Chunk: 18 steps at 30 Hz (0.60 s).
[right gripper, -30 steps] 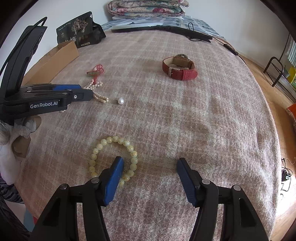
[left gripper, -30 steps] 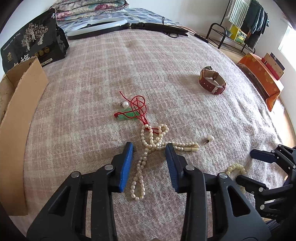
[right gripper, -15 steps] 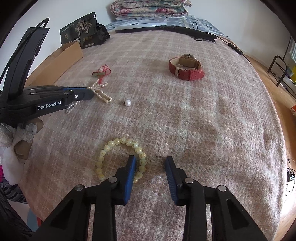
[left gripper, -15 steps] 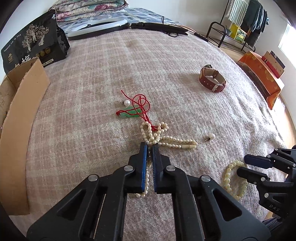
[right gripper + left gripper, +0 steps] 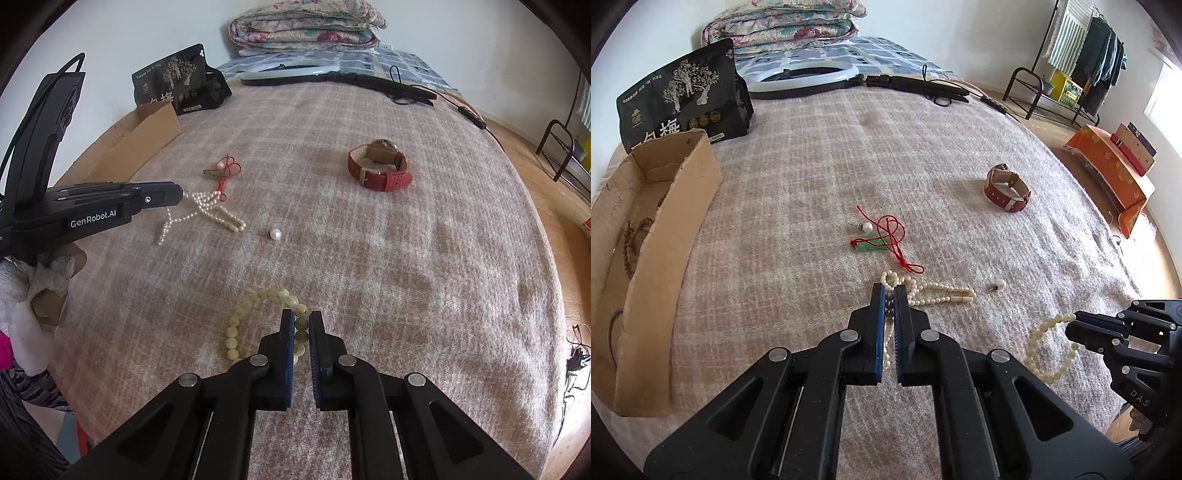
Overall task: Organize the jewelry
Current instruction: 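Grasp the pearl necklace with the left tool while the right tool grasps the cream bracelet, then carry the pearl necklace and cream bracelet into the box and open both tools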
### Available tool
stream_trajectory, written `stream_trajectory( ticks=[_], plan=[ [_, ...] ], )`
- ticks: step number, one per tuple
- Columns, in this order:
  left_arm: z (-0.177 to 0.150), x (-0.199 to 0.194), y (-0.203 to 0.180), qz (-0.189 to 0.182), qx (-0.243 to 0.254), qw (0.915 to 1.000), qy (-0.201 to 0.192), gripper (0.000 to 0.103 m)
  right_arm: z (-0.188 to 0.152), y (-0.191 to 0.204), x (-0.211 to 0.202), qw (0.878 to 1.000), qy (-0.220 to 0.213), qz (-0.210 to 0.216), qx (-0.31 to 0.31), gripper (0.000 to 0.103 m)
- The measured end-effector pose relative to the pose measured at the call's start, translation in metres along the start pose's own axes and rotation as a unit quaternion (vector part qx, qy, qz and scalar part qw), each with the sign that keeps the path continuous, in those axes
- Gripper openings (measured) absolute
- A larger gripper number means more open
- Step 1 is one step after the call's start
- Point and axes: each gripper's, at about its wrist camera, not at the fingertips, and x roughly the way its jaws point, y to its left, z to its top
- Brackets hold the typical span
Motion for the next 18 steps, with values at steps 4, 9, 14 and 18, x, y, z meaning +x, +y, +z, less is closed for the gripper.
stream_trajectory(
  ticks=[4,9,14,18],
  plan=[
    [0.002,-0.017,0.008,-0.002,-0.012,0.9998,-0.018,0.002,0.007,0.01,-0.012,1.0,-0.017,-0.001,-0.009,0.005],
    [0.008,-0.039,0.017,-0.008,-0.025,0.9988,-0.041,0.002,0.016,0.019,-0.025,0.999,-0.035,-0.004,-0.016,0.005],
    [0.015,-0.063,0.025,-0.017,-0.037,0.9973,-0.062,0.002,0.026,0.026,-0.039,0.998,-0.055,-0.003,-0.019,0.005],
    [0.024,-0.084,0.034,-0.024,-0.048,0.9952,-0.082,0.002,0.035,0.033,-0.049,0.997,-0.07,0.0,-0.021,0.005]
  ],
)
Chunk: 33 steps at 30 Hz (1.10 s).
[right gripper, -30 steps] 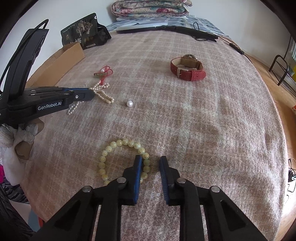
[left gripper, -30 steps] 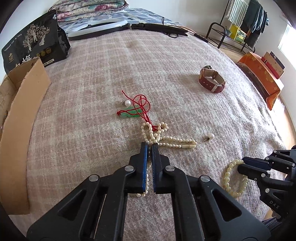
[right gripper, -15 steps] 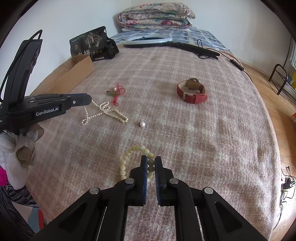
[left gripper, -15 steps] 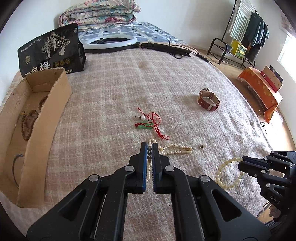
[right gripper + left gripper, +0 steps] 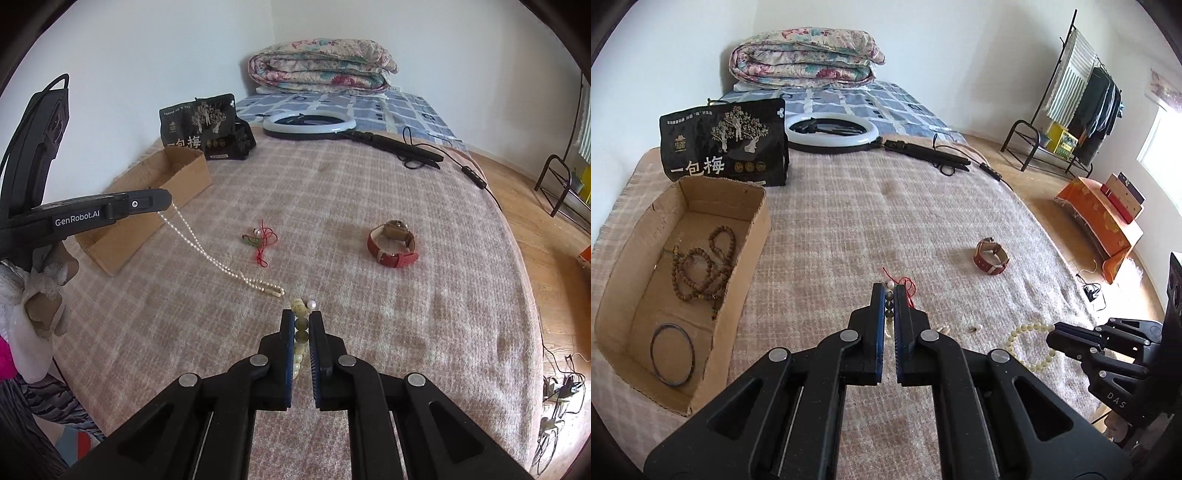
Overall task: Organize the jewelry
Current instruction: 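Carry the pearl necklace and cream bracelet into the box and open both tools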
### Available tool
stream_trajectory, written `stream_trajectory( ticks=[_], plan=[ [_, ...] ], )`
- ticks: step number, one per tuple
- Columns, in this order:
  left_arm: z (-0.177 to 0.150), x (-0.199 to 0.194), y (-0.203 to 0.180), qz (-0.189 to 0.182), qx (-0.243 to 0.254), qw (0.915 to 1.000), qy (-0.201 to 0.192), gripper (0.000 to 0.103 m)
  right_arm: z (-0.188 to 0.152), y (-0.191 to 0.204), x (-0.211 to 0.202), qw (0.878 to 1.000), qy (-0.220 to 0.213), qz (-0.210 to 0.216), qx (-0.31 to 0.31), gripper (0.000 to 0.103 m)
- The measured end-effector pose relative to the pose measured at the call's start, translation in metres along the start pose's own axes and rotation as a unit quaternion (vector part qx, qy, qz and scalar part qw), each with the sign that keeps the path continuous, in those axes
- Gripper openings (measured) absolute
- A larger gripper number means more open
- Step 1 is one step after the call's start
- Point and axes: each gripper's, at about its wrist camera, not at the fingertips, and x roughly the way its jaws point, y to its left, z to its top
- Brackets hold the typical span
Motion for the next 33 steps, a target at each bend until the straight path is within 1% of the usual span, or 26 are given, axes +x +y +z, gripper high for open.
stream_trajectory(
  ticks=[5,9,13,16,18,25,29,33],
  plan=[
    [0.02,-0.03,0.008,-0.007,-0.011,0.9993,-0.034,0.002,0.015,0.013,-0.008,1.0,-0.017,0.007,-0.007,0.005],
    [0.038,-0.061,0.017,-0.009,-0.02,0.9972,-0.072,0.002,0.029,0.028,-0.014,0.999,-0.03,0.017,-0.014,0.005],
    [0.053,-0.088,0.035,-0.003,-0.035,0.9943,-0.101,0.002,0.047,0.047,-0.017,0.998,-0.043,0.03,-0.025,0.005],
    [0.058,-0.103,0.053,0.005,-0.046,0.9921,-0.117,0.002,0.061,0.062,-0.019,0.997,-0.055,0.042,-0.033,0.005],
    [0.06,-0.112,0.066,0.009,-0.051,0.991,-0.123,0.002,0.07,0.073,-0.018,0.996,-0.061,0.049,-0.037,0.005],
    [0.055,-0.135,0.115,0.042,-0.079,0.9855,-0.144,0.002,0.104,0.113,-0.004,0.993,-0.077,0.077,-0.055,0.005],
    [0.05,-0.139,0.143,0.062,-0.093,0.9837,-0.141,0.002,0.118,0.135,0.011,0.991,-0.077,0.093,-0.06,0.005],
    [0.043,-0.137,0.171,0.076,-0.108,0.9828,-0.13,0.002,0.128,0.153,0.026,0.989,-0.073,0.109,-0.062,0.005]
  ],
)
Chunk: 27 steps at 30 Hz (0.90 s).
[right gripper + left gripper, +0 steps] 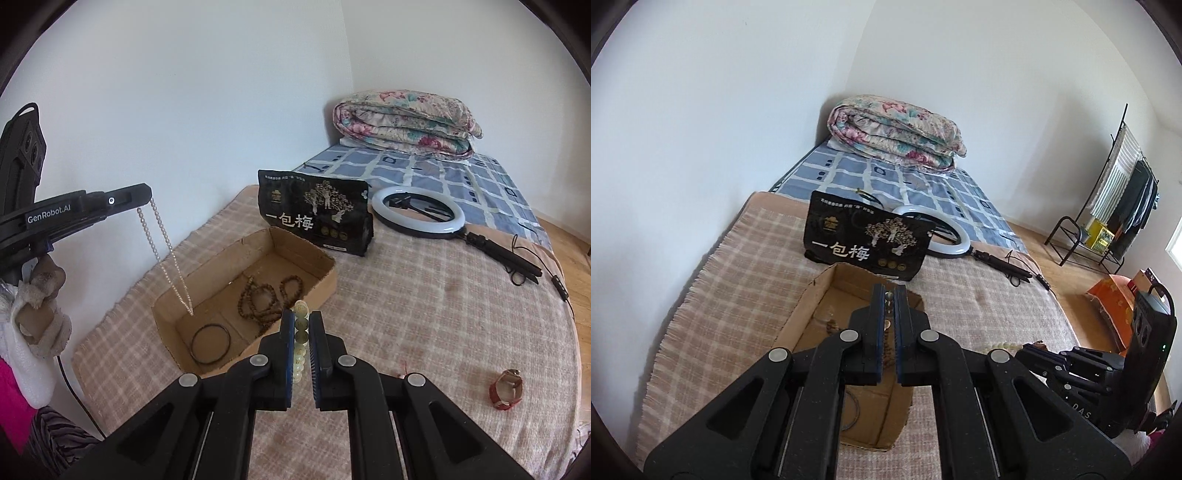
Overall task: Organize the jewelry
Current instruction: 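Carry the pearl necklace and cream bracelet into the box and open both tools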
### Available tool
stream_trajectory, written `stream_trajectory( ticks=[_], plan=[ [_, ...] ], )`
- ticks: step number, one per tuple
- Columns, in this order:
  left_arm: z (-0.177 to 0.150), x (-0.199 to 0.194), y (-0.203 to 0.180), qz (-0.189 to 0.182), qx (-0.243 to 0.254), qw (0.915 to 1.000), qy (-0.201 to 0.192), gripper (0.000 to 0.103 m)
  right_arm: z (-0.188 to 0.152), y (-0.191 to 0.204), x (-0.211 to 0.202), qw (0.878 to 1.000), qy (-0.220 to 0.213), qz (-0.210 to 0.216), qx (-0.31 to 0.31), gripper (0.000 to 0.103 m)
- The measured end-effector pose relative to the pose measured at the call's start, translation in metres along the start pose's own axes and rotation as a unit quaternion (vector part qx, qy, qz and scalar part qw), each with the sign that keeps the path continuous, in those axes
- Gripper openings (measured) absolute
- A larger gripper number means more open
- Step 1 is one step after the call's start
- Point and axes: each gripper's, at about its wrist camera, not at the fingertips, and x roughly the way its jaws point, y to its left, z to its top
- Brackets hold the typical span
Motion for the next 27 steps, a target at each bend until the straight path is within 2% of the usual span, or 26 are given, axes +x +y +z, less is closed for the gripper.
stream_trajectory(
  ticks=[10,20,27],
  plan=[
    [-0.007,0.02,0.046,0.032,-0.031,0.9986,0.028,0.002,0.011,0.024,0.043,0.999,0.014,0.035,0.0,0.005],
    [-0.022,0.033,0.053,0.057,-0.017,0.9967,0.054,0.002,0.008,0.055,0.083,0.996,0.044,0.072,-0.01,0.005],
    [-0.031,0.044,0.058,0.068,-0.013,0.9946,0.078,0.002,0.003,0.065,0.103,0.995,0.062,0.08,-0.013,0.006]
  ],
)
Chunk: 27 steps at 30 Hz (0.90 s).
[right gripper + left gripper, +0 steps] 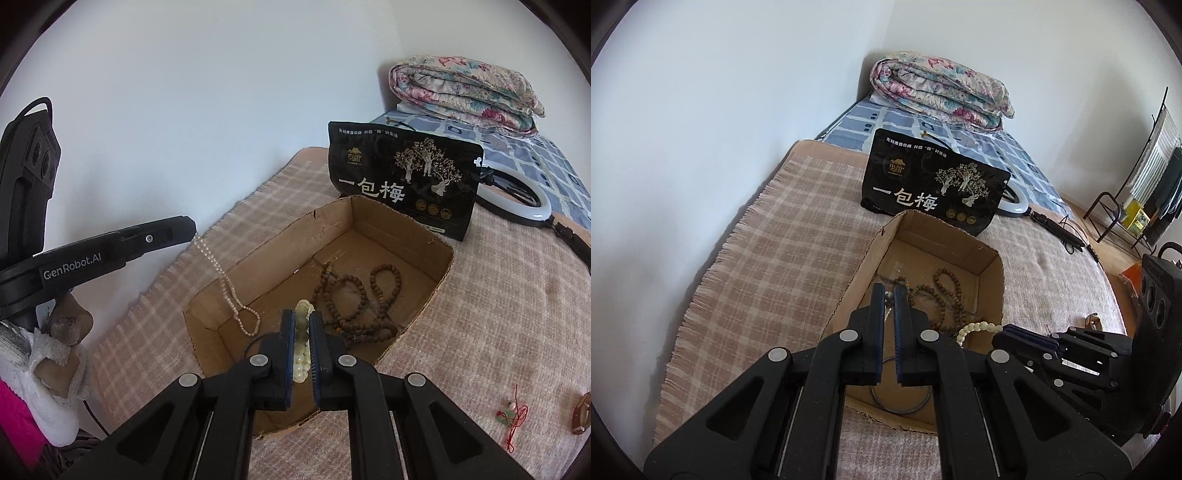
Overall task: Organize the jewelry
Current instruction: 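Carry the pearl necklace and cream bracelet into the box and open both tools, then withdraw both tools from the box toward the remaining jewelry on the bed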
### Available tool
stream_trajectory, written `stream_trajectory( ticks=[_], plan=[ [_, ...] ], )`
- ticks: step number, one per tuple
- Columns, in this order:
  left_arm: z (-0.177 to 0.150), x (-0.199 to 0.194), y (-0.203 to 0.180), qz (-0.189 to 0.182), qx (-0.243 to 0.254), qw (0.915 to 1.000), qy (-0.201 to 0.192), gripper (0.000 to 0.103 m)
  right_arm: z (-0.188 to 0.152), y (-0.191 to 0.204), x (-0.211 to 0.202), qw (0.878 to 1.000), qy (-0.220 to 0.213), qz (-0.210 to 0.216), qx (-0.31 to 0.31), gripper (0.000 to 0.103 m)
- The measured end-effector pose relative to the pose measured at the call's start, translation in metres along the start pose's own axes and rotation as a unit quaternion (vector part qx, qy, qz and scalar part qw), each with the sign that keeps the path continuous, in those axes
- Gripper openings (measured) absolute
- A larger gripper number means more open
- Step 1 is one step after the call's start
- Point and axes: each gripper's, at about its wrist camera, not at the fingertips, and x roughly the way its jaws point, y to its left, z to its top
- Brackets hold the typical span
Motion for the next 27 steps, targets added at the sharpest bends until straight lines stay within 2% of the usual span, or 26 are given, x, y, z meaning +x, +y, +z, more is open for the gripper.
stream_trajectory(
  ticks=[3,5,7,8,9,14,17,22,24,27],
  plan=[
    [0.0,0.002,0.002,0.002,-0.003,1.0,0.004,0.002,-0.001,0.001,0.004,1.0,0.005,-0.003,-0.002,0.011],
    [0.0,0.003,0.002,0.001,-0.003,1.0,0.009,0.002,-0.001,0.0,0.006,1.0,0.008,-0.001,0.0,0.034],
    [-0.001,0.004,0.001,0.003,-0.002,0.9999,0.011,0.016,-0.002,0.001,0.007,1.0,0.011,-0.008,-0.002,0.035],
    [0.0,0.003,0.001,0.003,-0.002,1.0,0.009,0.035,-0.002,0.002,0.008,1.0,0.013,-0.01,-0.004,0.04],
    [-0.001,0.002,0.0,0.004,-0.002,1.0,0.005,0.045,-0.003,0.003,0.008,1.0,0.013,-0.015,-0.005,0.047],
    [0.001,-0.002,-0.001,0.006,-0.003,1.0,-0.003,0.046,-0.005,0.002,0.003,1.0,0.012,-0.026,-0.008,0.056],
    [0.001,-0.001,-0.001,0.006,-0.003,1.0,-0.002,0.046,-0.008,-0.001,0.0,0.999,0.011,-0.036,-0.005,0.065],
    [0.0,-0.002,-0.007,0.009,0.006,0.9999,-0.003,0.046,-0.011,-0.008,-0.008,0.999,0.009,-0.049,0.003,0.076],
    [-0.001,-0.002,-0.011,0.01,0.008,0.9999,-0.002,0.046,-0.013,-0.01,-0.011,0.998,0.009,-0.054,0.006,0.091],
    [-0.002,-0.002,-0.016,0.008,0.007,0.9999,-0.002,0.049,-0.015,-0.013,-0.018,0.998,0.007,-0.061,0.008,0.092]
  ],
)
